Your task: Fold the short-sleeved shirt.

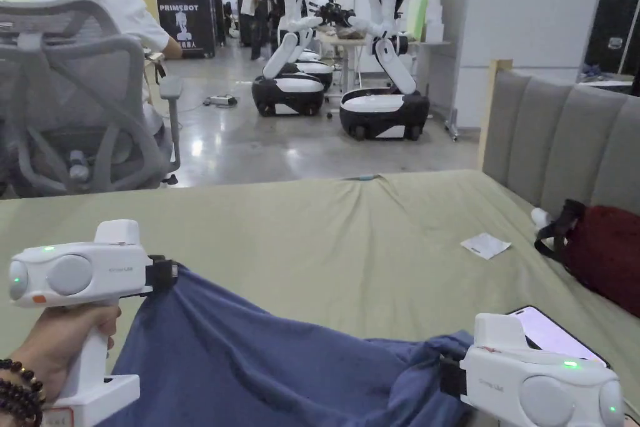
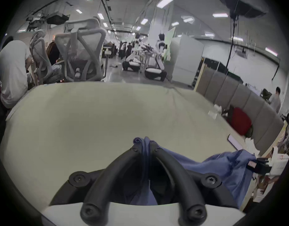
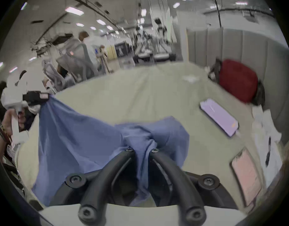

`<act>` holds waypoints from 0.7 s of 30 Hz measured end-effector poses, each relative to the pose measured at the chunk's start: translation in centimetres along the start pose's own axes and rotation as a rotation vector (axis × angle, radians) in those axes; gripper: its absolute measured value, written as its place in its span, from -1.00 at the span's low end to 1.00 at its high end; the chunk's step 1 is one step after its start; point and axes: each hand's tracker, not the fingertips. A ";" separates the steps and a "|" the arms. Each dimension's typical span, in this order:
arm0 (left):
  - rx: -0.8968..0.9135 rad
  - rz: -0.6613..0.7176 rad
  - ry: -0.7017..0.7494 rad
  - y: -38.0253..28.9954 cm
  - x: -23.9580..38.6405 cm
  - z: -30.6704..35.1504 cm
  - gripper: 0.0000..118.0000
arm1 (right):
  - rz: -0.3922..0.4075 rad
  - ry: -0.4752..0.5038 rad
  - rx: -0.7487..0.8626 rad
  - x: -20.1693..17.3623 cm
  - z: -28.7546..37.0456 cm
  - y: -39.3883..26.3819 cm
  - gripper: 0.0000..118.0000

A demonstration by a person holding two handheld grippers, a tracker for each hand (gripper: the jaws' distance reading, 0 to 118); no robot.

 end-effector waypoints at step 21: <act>0.465 0.046 0.278 21.1 -0.6 12.8 -0.89 | 0.124 -0.108 0.426 -5.6 4.9 36.1 -0.84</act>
